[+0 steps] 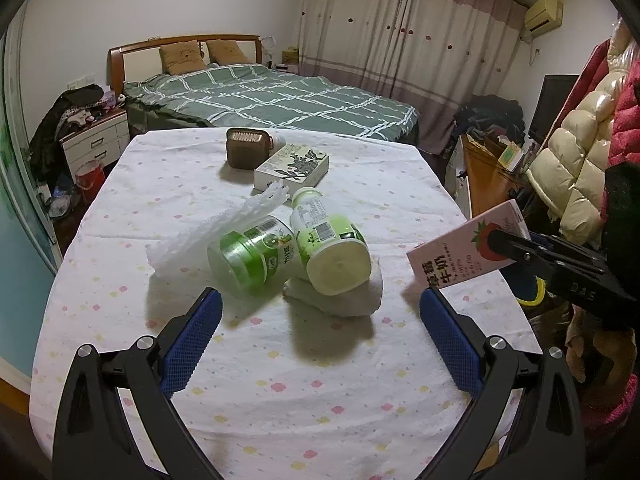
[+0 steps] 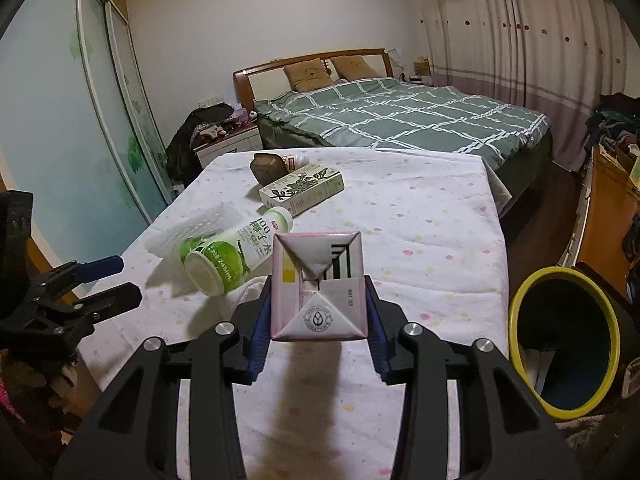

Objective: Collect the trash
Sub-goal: 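Grasp the pink milk carton with the right gripper and lift it, then carry the pink milk carton over the bin and open the right gripper, then grasp the green-labelled bottle with the left gripper and lift it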

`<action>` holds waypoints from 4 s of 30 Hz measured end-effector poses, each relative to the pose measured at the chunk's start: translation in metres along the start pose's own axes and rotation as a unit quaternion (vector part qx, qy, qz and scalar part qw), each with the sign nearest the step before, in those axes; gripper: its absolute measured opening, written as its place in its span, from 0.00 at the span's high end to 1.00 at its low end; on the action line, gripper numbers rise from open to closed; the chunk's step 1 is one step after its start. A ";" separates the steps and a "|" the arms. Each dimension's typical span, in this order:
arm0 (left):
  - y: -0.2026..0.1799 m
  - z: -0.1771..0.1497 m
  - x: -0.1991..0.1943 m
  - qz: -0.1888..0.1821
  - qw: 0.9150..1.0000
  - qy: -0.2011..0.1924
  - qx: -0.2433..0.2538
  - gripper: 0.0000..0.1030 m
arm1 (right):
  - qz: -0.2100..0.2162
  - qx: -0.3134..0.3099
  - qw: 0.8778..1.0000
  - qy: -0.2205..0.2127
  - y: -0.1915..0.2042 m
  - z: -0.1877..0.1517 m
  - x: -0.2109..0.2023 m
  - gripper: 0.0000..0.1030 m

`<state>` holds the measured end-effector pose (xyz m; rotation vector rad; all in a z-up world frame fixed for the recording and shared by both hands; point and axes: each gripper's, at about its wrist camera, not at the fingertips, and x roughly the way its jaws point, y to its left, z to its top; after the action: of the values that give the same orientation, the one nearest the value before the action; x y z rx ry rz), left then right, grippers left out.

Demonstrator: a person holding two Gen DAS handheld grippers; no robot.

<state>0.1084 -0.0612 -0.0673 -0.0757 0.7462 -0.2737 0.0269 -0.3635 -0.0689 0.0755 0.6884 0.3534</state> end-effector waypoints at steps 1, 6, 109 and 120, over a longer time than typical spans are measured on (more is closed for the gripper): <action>0.000 -0.001 0.001 0.000 1.000 0.002 0.000 0.05 | -0.001 0.003 1.000 0.000 -0.001 -0.001 -0.002 0.62; -0.004 -0.004 0.004 0.000 1.000 0.008 0.004 0.05 | -0.010 0.020 1.000 -0.009 -0.013 -0.002 -0.010 0.62; -0.039 0.071 0.073 0.044 0.994 -0.067 0.073 0.48 | -0.261 0.190 0.945 0.052 -0.233 -0.067 0.020 0.55; -0.065 0.094 0.078 0.018 0.993 -0.075 0.093 0.49 | -0.262 0.201 0.944 0.025 -0.232 -0.069 -0.008 0.55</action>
<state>0.2122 -0.1474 -0.0394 0.0930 0.5694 -0.2986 0.0452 -0.5872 -0.1601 0.2649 0.7937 -0.3025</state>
